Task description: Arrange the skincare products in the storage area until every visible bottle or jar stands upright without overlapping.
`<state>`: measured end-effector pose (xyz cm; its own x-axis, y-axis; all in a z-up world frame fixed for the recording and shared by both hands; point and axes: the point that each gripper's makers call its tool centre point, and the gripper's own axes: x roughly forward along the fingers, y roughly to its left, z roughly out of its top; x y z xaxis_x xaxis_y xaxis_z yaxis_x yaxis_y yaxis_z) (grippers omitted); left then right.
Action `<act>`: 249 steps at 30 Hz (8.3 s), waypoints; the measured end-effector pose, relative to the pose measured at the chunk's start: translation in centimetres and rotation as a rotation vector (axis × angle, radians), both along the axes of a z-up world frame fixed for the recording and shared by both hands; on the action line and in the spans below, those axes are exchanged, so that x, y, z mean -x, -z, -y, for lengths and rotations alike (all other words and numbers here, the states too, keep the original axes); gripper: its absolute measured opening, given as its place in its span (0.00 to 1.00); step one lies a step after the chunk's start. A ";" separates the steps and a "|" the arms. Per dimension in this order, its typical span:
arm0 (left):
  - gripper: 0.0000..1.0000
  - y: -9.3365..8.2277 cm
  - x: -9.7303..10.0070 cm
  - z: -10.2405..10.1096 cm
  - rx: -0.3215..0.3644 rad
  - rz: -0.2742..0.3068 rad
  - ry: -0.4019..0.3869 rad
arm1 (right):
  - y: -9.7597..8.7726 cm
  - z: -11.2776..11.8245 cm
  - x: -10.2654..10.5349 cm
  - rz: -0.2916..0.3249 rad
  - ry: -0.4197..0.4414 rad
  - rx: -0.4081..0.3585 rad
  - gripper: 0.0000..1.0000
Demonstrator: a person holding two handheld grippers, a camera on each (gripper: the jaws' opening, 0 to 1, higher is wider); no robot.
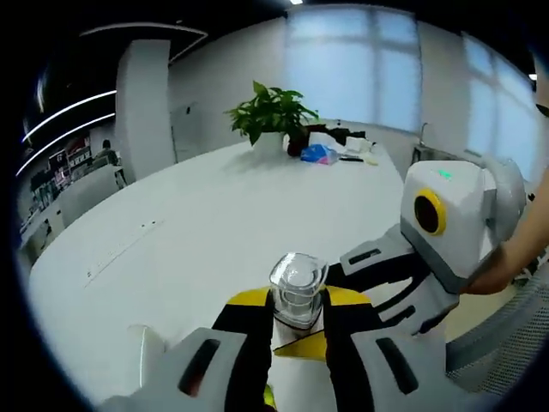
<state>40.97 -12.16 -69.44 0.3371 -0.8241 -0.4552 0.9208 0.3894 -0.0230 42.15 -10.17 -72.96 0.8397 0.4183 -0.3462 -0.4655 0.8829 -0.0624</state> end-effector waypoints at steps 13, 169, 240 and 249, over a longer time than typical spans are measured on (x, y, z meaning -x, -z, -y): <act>0.20 0.1 -0.4 0.0 0.020 0.012 -0.014 | 1.3 0.3 -1.0 -0.061 0.033 -0.017 0.27; 0.92 1.2 11.8 -28.0 0.014 -0.262 -0.605 | 4.9 -17.0 -5.6 -0.255 -1.308 1.091 0.28; 0.46 -13.3 14.9 -14.1 0.250 -0.108 0.130 | -17.9 -14.5 15.0 -0.240 -0.938 -0.193 0.26; 0.27 -13.6 14.7 -12.9 0.194 -0.060 0.195 | -19.1 -14.0 15.4 -0.213 -0.951 -0.255 0.27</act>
